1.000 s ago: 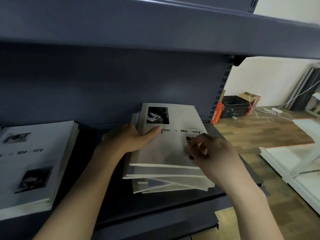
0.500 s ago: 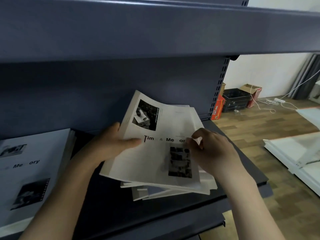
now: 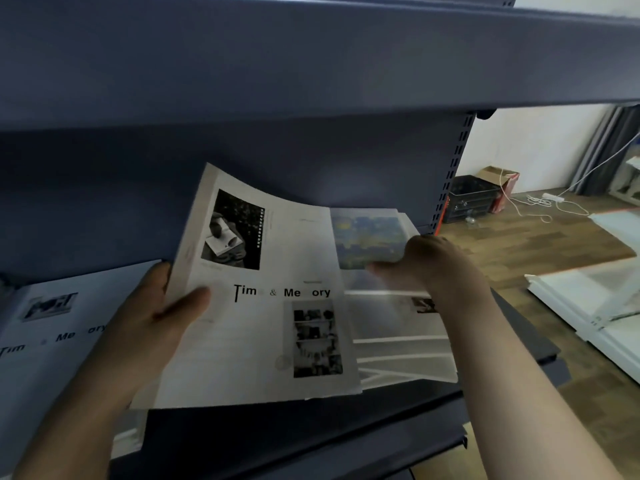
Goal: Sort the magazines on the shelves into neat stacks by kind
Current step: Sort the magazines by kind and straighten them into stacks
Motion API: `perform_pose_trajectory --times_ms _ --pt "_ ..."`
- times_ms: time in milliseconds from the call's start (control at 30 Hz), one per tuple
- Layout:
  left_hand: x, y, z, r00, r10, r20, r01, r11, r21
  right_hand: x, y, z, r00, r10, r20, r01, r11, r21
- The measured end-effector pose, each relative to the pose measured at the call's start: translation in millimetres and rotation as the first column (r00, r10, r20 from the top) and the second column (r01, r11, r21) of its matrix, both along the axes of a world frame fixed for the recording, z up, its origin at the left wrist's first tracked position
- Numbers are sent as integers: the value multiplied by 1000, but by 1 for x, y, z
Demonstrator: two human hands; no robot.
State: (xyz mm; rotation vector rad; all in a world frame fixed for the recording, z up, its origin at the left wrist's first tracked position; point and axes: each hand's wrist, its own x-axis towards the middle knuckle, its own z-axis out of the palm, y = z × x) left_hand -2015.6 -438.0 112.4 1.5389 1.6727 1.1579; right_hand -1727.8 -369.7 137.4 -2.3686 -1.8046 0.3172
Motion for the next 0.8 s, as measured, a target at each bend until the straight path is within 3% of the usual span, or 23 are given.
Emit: perform_pose_trajectory --times_ms 233,367,567,800 --pt "-8 8 -6 993 112 32 -113 993 25 -4 10 16 1000 22 -15 -23 991 -128" --pt "-8 10 -8 992 113 47 -113 994 -2 0 14 12 995 -70 -67 56 980 -193" --pt "-8 10 -10 994 103 38 -102 995 -19 2 18 0 992 -93 -91 77 983 -166" --pt "-7 9 -13 994 102 50 -101 995 -12 8 13 -9 968 -117 -224 106 993 -58"
